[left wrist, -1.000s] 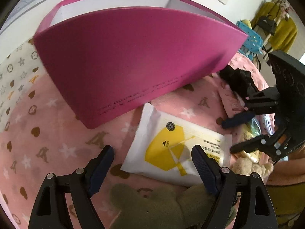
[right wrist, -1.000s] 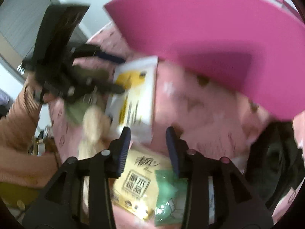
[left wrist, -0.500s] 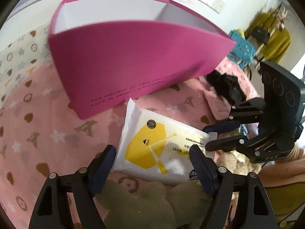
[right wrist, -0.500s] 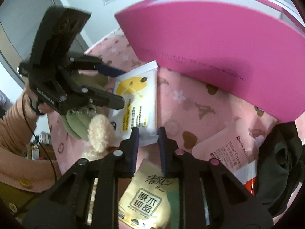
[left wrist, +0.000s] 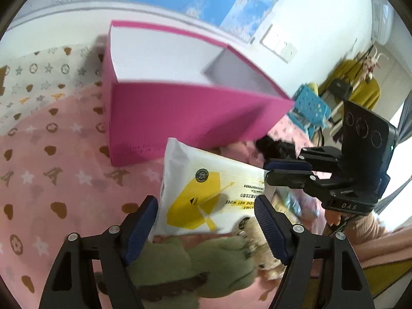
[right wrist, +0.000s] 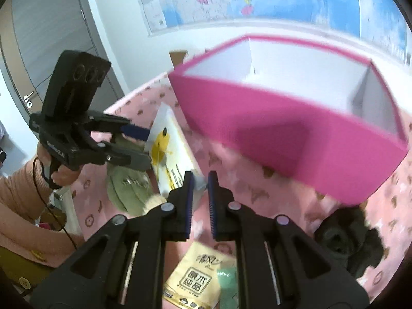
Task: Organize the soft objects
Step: 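Carry the wipes pack into the magenta box and open the right gripper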
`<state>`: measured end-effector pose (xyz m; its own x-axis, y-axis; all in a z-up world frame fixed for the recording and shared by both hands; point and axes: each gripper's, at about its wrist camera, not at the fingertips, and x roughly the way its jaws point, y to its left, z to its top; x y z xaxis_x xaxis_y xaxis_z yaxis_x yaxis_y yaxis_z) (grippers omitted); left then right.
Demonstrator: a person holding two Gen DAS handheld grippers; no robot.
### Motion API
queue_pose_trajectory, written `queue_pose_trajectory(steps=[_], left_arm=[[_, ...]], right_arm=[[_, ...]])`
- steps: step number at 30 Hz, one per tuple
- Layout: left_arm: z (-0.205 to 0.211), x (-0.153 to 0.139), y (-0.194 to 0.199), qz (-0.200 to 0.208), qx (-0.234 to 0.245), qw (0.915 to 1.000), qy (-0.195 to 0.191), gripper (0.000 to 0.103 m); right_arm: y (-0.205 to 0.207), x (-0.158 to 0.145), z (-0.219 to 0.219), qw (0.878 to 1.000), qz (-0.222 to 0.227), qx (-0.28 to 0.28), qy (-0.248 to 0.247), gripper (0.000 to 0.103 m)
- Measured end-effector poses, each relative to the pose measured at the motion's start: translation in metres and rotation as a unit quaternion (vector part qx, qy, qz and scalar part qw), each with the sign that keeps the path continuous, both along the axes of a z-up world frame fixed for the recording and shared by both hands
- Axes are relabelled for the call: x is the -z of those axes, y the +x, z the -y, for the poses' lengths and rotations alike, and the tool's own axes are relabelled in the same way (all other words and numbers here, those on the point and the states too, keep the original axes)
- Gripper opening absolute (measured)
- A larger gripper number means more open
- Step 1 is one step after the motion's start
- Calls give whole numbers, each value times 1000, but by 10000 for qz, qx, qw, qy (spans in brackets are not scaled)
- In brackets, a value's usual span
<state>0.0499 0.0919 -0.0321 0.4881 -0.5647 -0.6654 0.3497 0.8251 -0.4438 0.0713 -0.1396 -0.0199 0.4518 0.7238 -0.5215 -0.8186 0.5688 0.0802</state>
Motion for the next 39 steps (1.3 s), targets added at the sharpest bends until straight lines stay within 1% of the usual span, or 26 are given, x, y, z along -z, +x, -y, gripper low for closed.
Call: queue_pose_trajectory(steps=[5, 8, 9, 12, 15, 17, 20, 22, 23, 25, 26, 28, 29, 32, 34, 35, 36, 38, 39], left_arm=[[1, -33, 0, 410, -327, 9985, -158, 78], [3, -63, 4, 814, -497, 9951, -272, 78], [5, -71, 7, 914, -509, 9941, -274, 78], [8, -96, 22, 1192, -584, 9910, -195, 78], [12, -107, 46, 1265, -693, 9894, -166, 78], [10, -106, 65, 1187, -867, 9889, -193, 78], [5, -92, 93, 910, -1086, 9897, -207, 78], [3, -79, 106, 663, -1129, 9910, -277, 78], [0, -72, 110, 555, -1303, 9896, -259, 78], [-4, -64, 111, 495, -1408, 9883, -303, 78], [-5, -62, 109, 485, -1447, 9877, -332, 78], [-1, -63, 99, 607, -1339, 9888, -272, 78], [5, -66, 91, 743, -1265, 9891, -158, 78], [26, -74, 69, 1091, -863, 9902, 97, 78], [42, -77, 60, 1249, -564, 9903, 240, 78], [52, -77, 57, 1333, -474, 9891, 416, 78], [63, -76, 56, 1402, -382, 9875, 610, 78], [83, -71, 52, 1422, -131, 9863, 821, 78], [90, -69, 53, 1423, -67, 9857, 894, 78]], right_arm=[[-2, -23, 1, 9991, 412, 44, 118, 12], [0, -46, 2, 9969, 744, 127, 210, 12], [2, -57, 4, 9954, 908, 173, 247, 12], [13, -83, 6, 9925, 1158, 254, 314, 12], [37, -95, 5, 9910, 1248, 407, 268, 13], [53, -99, 2, 9910, 1230, 479, 213, 13], [87, -91, -5, 9939, 901, 633, 68, 13], [107, -84, -1, 9945, 585, 850, 193, 15], [115, -80, 4, 9946, 399, 909, 292, 21], [120, -74, 19, 9943, 125, 925, 524, 23], [116, -71, 28, 9940, 84, 901, 618, 23], [105, -68, 46, 9937, 40, 801, 777, 23], [97, -66, 55, 9936, 13, 727, 862, 23], [68, -57, 82, 9938, 43, 491, 993, 23], [53, -45, 95, 9944, -63, 339, 1003, 23], [50, -38, 97, 9947, -177, 277, 973, 23], [48, -27, 99, 9958, -272, 312, 813, 23], [49, -9, 98, 9967, -438, 457, 517, 23], [53, 2, 97, 9959, -612, 521, 405, 23]])
